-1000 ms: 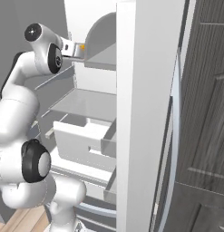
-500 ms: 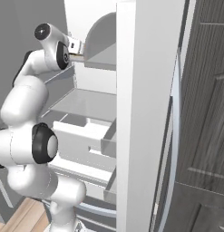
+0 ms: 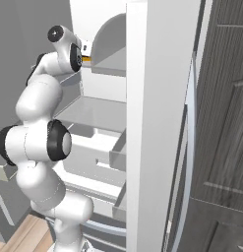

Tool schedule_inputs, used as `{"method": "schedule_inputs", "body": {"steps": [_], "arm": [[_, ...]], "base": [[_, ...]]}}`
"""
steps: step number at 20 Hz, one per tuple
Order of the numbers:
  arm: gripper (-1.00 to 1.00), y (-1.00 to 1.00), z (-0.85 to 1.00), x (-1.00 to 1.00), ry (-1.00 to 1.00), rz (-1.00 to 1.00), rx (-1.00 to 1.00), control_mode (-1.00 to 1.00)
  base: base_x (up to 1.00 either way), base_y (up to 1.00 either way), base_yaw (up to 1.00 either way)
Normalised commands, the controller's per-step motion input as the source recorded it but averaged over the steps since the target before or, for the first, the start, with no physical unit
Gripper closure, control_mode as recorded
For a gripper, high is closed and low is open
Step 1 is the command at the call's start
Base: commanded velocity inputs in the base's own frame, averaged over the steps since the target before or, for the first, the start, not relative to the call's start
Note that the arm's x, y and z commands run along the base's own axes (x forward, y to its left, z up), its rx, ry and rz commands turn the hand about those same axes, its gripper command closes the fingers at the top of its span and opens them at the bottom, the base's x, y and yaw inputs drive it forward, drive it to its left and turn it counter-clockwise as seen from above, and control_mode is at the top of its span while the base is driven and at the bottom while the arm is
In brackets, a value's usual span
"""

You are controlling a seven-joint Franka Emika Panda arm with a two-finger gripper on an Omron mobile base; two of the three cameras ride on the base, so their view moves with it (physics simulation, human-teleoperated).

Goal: Take the cheese, fish, and potato from the fridge and place them on the plate on the dining counter to create an appetizer plate.

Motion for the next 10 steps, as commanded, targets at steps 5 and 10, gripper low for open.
{"method": "schedule_inputs", "body": {"steps": [5,10], "arm": [[-1.00,0.00,-0.16,0.48,0.01,0.00,0.00,-1.00],[-1.00,0.00,-0.17,0.28,0.03,0.00,0.00,-1.00]], "base": [[0.00,0.00,0.00],[0.00,0.00,0.00]]}}
